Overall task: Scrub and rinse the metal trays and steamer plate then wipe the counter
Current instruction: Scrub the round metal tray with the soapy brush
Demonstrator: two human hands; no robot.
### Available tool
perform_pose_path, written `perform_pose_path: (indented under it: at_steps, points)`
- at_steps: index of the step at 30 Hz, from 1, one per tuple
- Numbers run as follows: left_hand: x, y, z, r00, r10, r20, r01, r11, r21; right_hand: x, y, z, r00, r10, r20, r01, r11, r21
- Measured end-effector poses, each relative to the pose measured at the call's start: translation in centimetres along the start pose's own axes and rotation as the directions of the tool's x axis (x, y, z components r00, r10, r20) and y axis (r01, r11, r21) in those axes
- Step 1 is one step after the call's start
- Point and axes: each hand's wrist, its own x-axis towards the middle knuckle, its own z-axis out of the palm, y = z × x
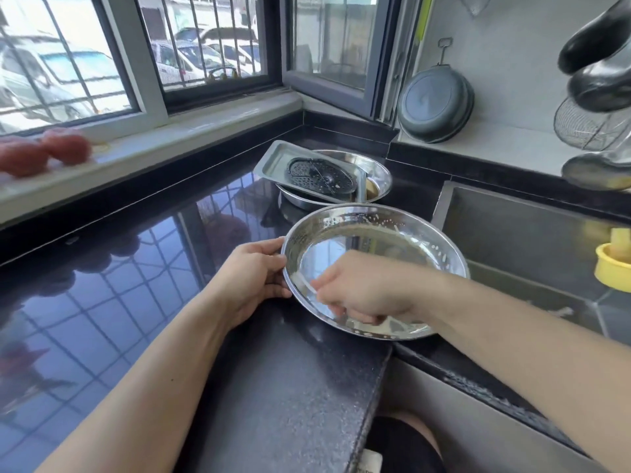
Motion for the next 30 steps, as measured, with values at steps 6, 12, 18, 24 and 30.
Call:
perform_pose_path:
  at_steps: [6,12,18,24,30]
  points:
    - [-0.3,0.0,0.7,1.0,0.014,0.019,-0.014,1.0,0.023,-0.8,-0.3,-0.7,0.999,-0.02,-0.042,0.03,0.966,0.257]
    - [-0.2,0.0,0.4,0.999,0.022,-0.024,-0.021,0.999,0.038,-3.4,0.4,-1.8,0.988,0.047,0.147,-0.055,0.997,0.054]
    - [-0.3,0.1,0.5,1.0,0.008,0.008,-0.008,0.999,0.037,-0.3,-0.9,0.5,0.989,-0.016,-0.149,0.05,0.973,0.227]
    - [-0.6,0.7,0.3,0.997,-0.062,-0.04,0.056,0.99,-0.126,-0.7,0.7,-0.8,0.933,-0.32,-0.162,0.23,0.88,-0.416]
    - [-0.3,0.7,0.4,0.988,-0.102,-0.118,0.086,0.988,-0.129,3.2,0.3,-2.8,0.916,-0.361,-0.175,0.179,0.759,-0.626]
